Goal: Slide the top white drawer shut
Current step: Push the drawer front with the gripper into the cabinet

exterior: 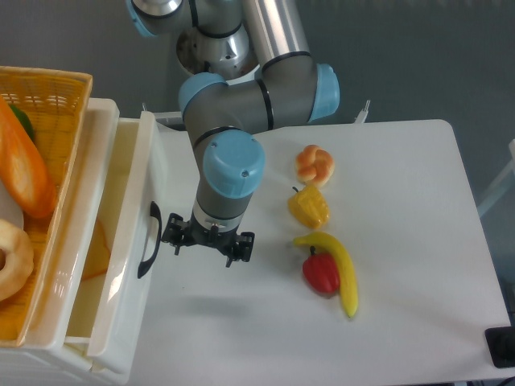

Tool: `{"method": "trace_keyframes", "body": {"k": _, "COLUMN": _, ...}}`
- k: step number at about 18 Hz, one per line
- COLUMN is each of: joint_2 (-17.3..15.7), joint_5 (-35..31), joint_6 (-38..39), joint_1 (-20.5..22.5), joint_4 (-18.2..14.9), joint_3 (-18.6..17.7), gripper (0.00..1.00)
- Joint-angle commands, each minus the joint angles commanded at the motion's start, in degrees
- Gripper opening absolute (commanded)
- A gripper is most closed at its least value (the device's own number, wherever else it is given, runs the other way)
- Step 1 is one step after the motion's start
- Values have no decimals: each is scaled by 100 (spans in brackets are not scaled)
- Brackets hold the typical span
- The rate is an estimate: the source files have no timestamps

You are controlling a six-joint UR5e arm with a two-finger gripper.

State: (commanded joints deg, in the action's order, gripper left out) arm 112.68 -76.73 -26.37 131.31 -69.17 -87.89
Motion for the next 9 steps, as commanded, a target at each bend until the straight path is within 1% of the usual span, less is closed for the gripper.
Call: {"method": "trace_keyframes", "body": {"k": 9, "joint_2": 0, "joint_5": -9, "joint_6": -17, "joint_1": -123, "joint_4": 26, "joint_3": 0, "gripper": 100}}
